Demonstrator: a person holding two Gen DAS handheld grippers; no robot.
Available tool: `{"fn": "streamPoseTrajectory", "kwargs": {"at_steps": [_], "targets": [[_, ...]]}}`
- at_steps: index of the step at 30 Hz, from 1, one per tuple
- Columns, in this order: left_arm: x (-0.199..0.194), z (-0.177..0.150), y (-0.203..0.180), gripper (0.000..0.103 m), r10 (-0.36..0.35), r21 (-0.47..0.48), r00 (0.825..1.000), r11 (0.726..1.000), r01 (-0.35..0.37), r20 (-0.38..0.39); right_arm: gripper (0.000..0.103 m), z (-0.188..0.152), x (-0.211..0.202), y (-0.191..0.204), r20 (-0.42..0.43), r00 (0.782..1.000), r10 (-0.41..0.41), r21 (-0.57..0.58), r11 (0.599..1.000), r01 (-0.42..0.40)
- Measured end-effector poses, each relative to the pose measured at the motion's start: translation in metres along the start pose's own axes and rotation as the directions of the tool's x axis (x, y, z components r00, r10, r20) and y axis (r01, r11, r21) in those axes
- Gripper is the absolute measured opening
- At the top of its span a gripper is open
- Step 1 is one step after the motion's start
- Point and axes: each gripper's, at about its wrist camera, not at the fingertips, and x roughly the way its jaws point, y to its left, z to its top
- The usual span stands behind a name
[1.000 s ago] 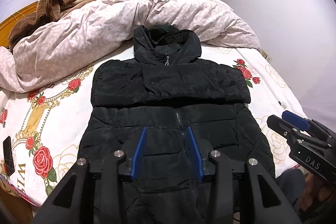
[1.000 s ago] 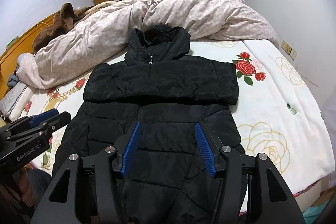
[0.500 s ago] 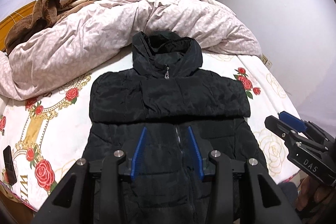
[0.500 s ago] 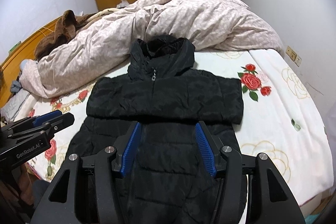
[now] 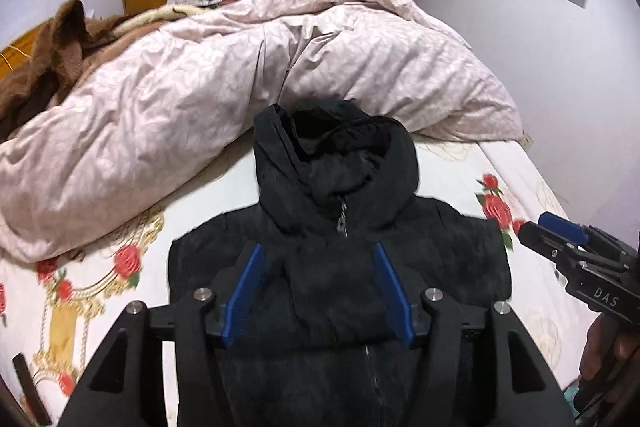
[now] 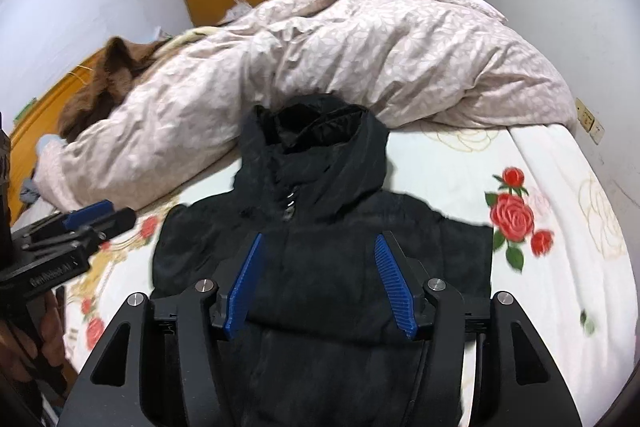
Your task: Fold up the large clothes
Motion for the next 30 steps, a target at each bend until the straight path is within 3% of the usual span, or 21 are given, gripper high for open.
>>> {"fn": "streamPoseTrajectory", "kwargs": {"at_steps": [12, 23, 25, 26, 27, 30], "targets": [[0.162, 0.061, 0.037, 0.060, 0.065, 0.006, 0.993, 0.998, -0.065, -0.094, 0.058, 0.072, 0.154, -0.049, -0.102, 0.994, -0.037, -0.011, 0.999, 0.036], [0.276, 0.097, 0.054, 0.060, 0.131, 0.000, 0.985, 0.991, -0.132, -0.116, 0.058, 0.130, 0.273, -0.071, -0.113, 0.991, -0.074, 0.001, 0.997, 0.074], [0.287, 0.096, 0.053, 0.050, 0.122, 0.003, 0.986, 0.993, -0.122, -0.117, 0.057, 0.133, 0.293, -0.073, -0.151, 0.985, -0.077, 0.021, 0.996, 0.081], [0.291, 0.095, 0.053, 0.027, 0.115, 0.004, 0.986, 0.993, -0.116, -0.124, 0.034, 0.132, 0.300, -0.074, -0.168, 0.982, -0.085, 0.026, 0.996, 0.090], [0.295, 0.095, 0.053, 0.013, 0.112, 0.005, 0.985, 0.994, -0.112, -0.135, 0.020, 0.131, 0.306, -0.073, -0.185, 0.978, -0.095, 0.021, 0.995, 0.100], [0.280, 0.093, 0.052, 0.005, 0.093, 0.001, 0.992, 0.996, -0.094, -0.086, 0.011, 0.128, 0.295, -0.068, -0.152, 0.985, -0.076, 0.025, 0.996, 0.080]]}}
